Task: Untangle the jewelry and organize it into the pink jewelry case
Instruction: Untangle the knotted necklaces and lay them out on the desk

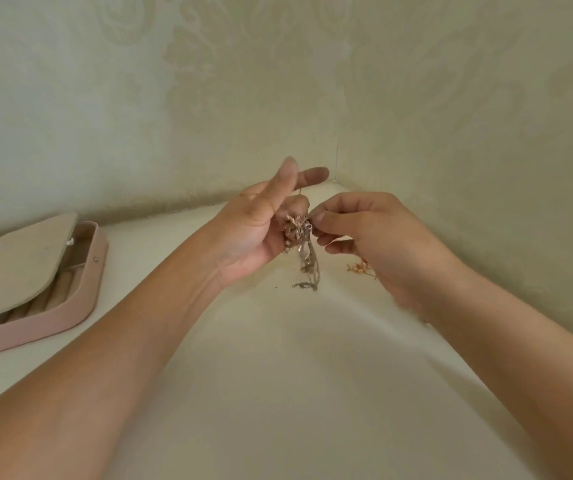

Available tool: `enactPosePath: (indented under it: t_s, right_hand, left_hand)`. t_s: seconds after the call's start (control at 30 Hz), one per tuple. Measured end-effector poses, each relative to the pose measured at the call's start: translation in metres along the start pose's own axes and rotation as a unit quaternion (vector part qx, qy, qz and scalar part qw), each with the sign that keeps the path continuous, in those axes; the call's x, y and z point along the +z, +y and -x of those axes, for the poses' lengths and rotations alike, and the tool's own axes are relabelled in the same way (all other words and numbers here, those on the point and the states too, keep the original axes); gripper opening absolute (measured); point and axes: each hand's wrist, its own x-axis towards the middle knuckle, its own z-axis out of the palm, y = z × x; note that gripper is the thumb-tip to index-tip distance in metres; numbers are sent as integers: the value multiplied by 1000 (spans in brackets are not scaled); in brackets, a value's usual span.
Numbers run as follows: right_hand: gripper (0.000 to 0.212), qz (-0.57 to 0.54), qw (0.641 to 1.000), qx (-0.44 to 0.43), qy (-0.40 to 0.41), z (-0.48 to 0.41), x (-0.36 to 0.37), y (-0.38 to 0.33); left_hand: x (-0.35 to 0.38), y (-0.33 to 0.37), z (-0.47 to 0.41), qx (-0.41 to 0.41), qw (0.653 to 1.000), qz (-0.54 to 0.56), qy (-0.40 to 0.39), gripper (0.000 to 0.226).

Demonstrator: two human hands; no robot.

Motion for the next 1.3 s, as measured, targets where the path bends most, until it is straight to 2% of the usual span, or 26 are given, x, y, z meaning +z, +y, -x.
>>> enactPosePath:
  t_s: [0.1, 0.2, 0.3, 0.37, 0.53, 0.63, 0.7, 0.8, 0.9, 0.97, 1.03, 1.13, 1.2, 1.3]
  right_hand:
    - [18, -125, 990, 58, -34, -1, -2, -4]
    - [12, -298, 947, 110, -57, -2, -8, -10]
    - [8, -356, 924, 108, -82, -1, -8, -12]
    - [5, -336, 932, 100, -92, -1, -8, -10]
    - [18, -232, 968, 47, -83, -1, -5, -4]
    - [29, -221, 970, 38, -93, 1, -4, -7]
    - [35, -204, 973, 28, -108, 2, -4, -8]
    - [30, -169, 978, 1, -119, 2, -8, -9]
    - [19, -204, 973, -17, -108, 0, -16, -10]
    - [22, -220, 970, -12, -98, -2, -18, -9]
    - [28, -208, 973, -3, -100, -2, -15, -7]
    - [36, -188, 977, 8, -99, -2, -12, -4]
    - [31, -166, 981, 4, -98, -1, -16, -7]
    - [13, -180, 979, -13, -98, -1, -25, -12]
  left_hand:
    - [-10, -2, -3, 2, 1000, 21, -23, 91]
    - [-16, -2, -3, 6, 999, 9, -33, 90]
    - [-17, 0, -1, -4, 998, -24, -64, 90]
    - [-16, 1, 0, -13, 994, -78, -80, 86]
    - [-10, 1, 7, -19, 976, -213, -43, 66]
    - [-9, 0, 6, -1, 978, -209, -21, 52]
    - [-9, 1, 6, -4, 981, -193, -33, 49]
    - [-11, 5, 10, -45, 983, -156, -84, 55]
    - [-13, 7, 9, -73, 985, -146, -52, 70]
    - [-13, 8, 8, -77, 982, -172, -28, 82]
    - [-11, 10, 10, -76, 977, -196, -39, 77]
    - [-5, 11, 13, -61, 977, -194, -63, 56]
    - [-4, 9, 12, -59, 981, -179, -47, 58]
    - [-8, 8, 8, -52, 991, -124, 9, 71]
